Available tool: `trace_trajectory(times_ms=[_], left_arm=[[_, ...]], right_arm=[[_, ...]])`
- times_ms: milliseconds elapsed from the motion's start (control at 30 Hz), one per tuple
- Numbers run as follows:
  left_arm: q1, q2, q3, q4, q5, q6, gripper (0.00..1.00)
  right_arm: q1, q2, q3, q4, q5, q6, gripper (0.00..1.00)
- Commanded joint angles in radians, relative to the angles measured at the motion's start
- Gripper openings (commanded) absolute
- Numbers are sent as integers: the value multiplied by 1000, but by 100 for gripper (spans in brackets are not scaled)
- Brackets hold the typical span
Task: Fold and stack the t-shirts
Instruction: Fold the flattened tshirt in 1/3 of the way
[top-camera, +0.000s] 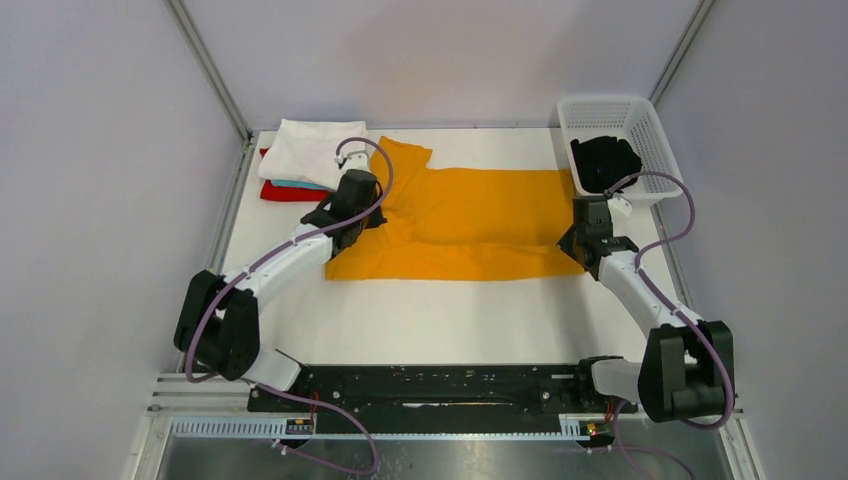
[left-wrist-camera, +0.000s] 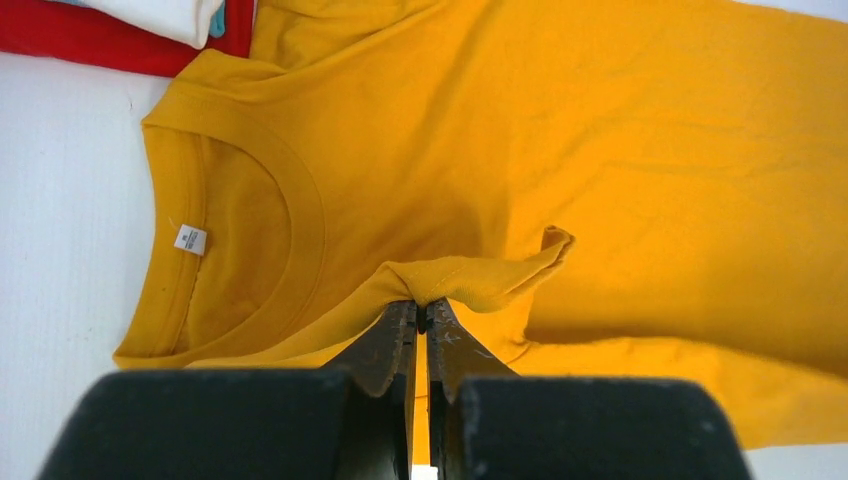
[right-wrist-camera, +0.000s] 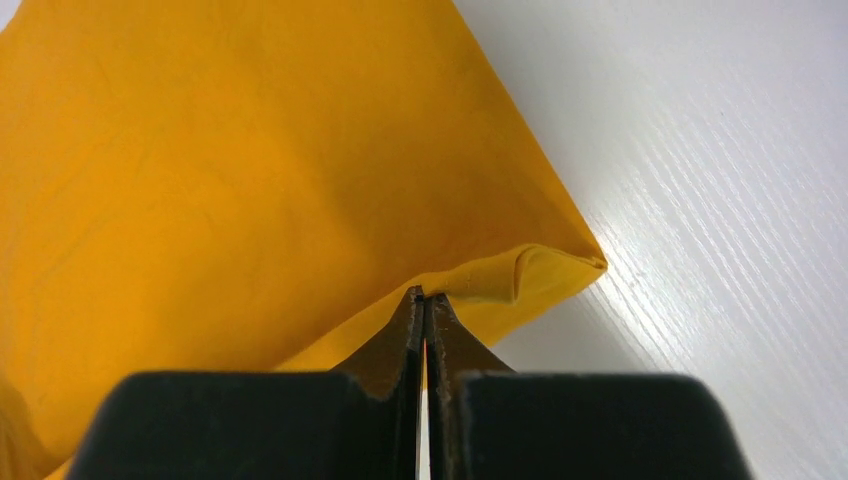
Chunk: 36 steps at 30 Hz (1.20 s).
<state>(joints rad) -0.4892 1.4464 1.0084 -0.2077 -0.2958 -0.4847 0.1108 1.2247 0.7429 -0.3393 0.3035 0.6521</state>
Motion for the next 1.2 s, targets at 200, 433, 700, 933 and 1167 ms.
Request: trace_trajectory(times_ms=[200, 433, 700, 933, 1167], left_arm=[[54, 144, 160, 77, 51, 48, 0], [80, 247, 238, 23, 45, 34, 3], [106, 363, 410, -53, 66, 37, 48], [107, 294, 324, -73, 216, -38, 99], [107, 287, 137, 34, 379, -151, 99]], right_arm=[[-25, 179, 163, 67, 54, 23, 0], [-42, 243, 190, 80, 53, 48, 3], [-49, 261, 232, 33, 49, 28, 77], [-5, 197, 143, 34, -153, 27, 100], [166, 325, 181, 124, -288, -24, 99]])
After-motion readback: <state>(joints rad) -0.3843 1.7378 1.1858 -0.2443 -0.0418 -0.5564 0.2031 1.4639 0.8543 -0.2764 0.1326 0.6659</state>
